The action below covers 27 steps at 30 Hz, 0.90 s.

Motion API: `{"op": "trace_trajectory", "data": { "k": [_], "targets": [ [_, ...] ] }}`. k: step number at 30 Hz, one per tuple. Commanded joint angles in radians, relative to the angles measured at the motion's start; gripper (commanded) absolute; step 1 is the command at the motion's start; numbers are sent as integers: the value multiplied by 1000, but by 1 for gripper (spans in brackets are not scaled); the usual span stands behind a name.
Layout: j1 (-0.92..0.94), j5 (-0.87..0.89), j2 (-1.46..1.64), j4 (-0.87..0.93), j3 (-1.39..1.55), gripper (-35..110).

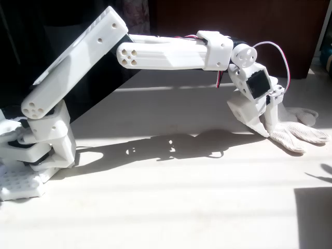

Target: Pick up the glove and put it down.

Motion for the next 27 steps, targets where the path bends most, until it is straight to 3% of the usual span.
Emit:
{"op": "trace_trajectory", "data": {
  "k": [1, 11, 27],
  "targets": [
    [11, 5, 11, -12, -40, 0],
    [23, 5, 71, 20, -40, 0],
    [193, 0, 371, 133, -40, 0]
  ]
}}
